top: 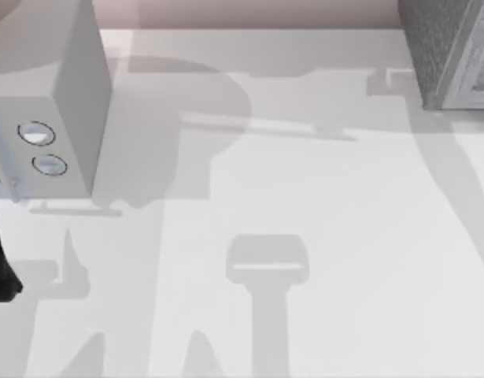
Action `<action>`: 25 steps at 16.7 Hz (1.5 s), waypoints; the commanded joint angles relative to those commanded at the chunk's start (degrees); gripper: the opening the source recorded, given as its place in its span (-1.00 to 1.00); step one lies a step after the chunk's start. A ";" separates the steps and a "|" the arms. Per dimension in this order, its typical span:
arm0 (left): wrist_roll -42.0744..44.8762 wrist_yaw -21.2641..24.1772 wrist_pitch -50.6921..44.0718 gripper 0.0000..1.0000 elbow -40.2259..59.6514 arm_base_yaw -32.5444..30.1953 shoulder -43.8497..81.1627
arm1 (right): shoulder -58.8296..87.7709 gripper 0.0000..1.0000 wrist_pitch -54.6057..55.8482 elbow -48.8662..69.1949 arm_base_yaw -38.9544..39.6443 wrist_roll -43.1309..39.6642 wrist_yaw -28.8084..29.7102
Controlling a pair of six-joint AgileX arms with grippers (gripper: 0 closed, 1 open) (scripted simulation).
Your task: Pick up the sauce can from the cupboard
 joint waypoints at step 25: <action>0.00 0.00 0.00 1.00 0.00 0.00 0.00 | 28.94 1.00 -2.49 30.79 2.60 0.15 3.30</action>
